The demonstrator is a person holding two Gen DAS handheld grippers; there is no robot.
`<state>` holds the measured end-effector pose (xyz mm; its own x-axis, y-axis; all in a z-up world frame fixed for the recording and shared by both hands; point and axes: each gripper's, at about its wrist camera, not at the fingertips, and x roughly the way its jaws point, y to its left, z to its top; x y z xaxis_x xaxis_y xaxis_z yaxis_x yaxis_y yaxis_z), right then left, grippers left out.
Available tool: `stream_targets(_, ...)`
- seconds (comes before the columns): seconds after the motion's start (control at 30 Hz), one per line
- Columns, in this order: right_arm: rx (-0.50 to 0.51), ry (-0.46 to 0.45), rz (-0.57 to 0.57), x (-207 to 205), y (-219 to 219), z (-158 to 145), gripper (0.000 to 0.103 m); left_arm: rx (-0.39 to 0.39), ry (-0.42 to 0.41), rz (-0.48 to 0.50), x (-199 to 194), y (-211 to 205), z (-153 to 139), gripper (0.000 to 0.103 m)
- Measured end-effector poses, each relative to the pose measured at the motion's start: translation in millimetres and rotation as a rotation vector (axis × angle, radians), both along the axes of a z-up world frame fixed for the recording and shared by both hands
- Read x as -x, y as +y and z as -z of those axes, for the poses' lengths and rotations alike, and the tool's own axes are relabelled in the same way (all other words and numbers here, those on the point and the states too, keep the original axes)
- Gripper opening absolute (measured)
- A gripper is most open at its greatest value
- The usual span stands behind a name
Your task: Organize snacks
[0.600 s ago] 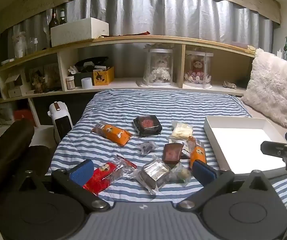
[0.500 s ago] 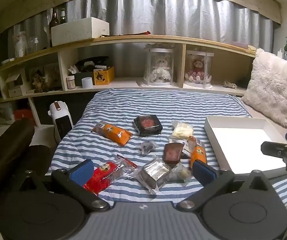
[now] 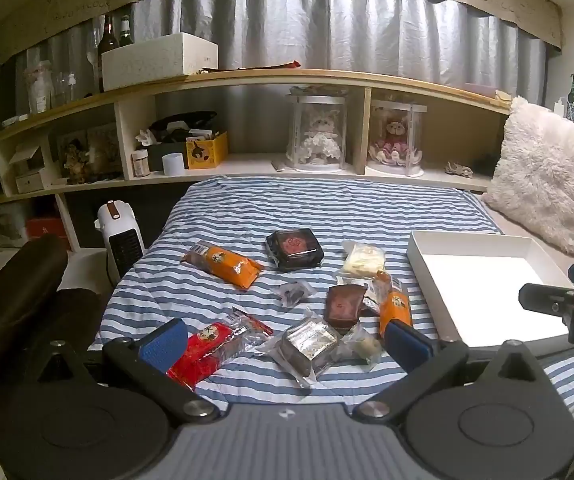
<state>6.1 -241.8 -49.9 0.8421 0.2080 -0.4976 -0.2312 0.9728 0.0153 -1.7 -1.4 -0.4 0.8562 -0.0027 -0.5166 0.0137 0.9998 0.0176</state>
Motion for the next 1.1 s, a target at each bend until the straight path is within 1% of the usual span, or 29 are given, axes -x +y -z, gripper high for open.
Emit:
stream_targets(0.3, 0.000, 0.003, 0.000, -0.8, -0.5, -0.1, 0.102, 0.005, 0.002, -0.001, 1.1, 0.5, 3.7, 0.103)
stream_targets(0.4, 0.000, 0.004, 0.001, -0.7, -0.3, 0.2, 0.102, 0.011, 0.008, -0.006, -2.0, 2.2, 9.5, 0.103)
stream_targets(1.1, 0.004, 0.015, -0.005, -1.6, 2.0, 5.3, 0.102, 0.018, 0.016, 0.000, -3.0, 2.7, 9.7, 0.103)
